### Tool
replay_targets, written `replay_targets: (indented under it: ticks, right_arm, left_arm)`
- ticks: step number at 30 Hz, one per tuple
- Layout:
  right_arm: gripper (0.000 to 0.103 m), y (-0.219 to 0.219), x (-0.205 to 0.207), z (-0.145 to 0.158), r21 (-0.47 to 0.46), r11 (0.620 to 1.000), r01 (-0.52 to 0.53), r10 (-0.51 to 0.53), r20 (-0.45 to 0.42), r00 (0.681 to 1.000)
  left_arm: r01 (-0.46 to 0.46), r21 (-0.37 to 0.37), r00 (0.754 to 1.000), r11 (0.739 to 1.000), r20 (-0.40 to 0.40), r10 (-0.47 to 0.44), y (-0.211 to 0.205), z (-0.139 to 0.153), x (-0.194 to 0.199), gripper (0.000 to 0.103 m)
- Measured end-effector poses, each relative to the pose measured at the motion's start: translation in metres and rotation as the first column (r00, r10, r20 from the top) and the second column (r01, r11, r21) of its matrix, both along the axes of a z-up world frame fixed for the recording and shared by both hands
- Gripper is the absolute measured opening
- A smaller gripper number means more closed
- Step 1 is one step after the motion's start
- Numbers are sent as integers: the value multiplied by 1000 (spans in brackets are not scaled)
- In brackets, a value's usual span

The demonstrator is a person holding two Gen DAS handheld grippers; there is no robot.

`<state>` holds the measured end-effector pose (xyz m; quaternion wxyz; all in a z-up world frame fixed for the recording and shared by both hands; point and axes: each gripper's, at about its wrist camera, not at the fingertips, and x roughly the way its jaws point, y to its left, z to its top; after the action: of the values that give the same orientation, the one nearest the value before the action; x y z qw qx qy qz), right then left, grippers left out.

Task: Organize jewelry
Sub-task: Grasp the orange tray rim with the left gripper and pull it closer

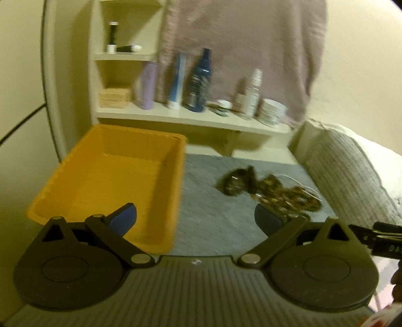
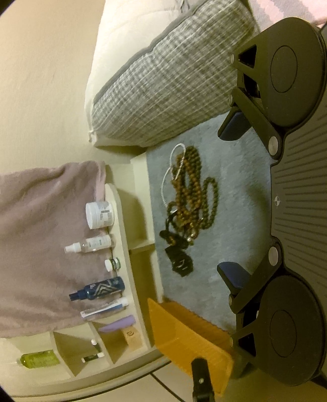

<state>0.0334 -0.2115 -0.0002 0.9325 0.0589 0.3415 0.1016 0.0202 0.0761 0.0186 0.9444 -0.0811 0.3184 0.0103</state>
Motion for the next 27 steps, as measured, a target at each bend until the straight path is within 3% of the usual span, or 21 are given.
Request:
replay_targets:
  ticks: [4,6,10,16,21,25,27]
  right_arm:
    - [102,9,12,-4,16,1000,-26,25,50,998]
    - [102,16,16,-6,-18,999,-39,40,80,996]
    - [102,27,32,-15,-38,998,-41,43,38,998]
    - [102,37,56,-24,-28,999,-23,22,-17,1000]
    - [102,47,67,-31,-67,997,-36,34,-35,999]
    - [102,53,73,-39,-85,995,-43,37,-66,997]
    - [102,55,76,-43,-89,995,-43,36,-77,996]
  left_arm:
    - [-24,33,1000,999,4,24,45,-2,9,98]
    - [-28,46,1000,999,9,27,70,-2,14,95]
    - [-25,93,1000,995,6,25,119,-8,22,92]
    - [15,105,996,994,-86,-6,179,-32,43,74]
    - [89,38,981,995,-174,-81,204,-57,61,56]
    - [117,-4,968,993,-221,-115,213,-73,66,32]
    - [116,-31,963,993,-243,-120,216,-79,69,31]
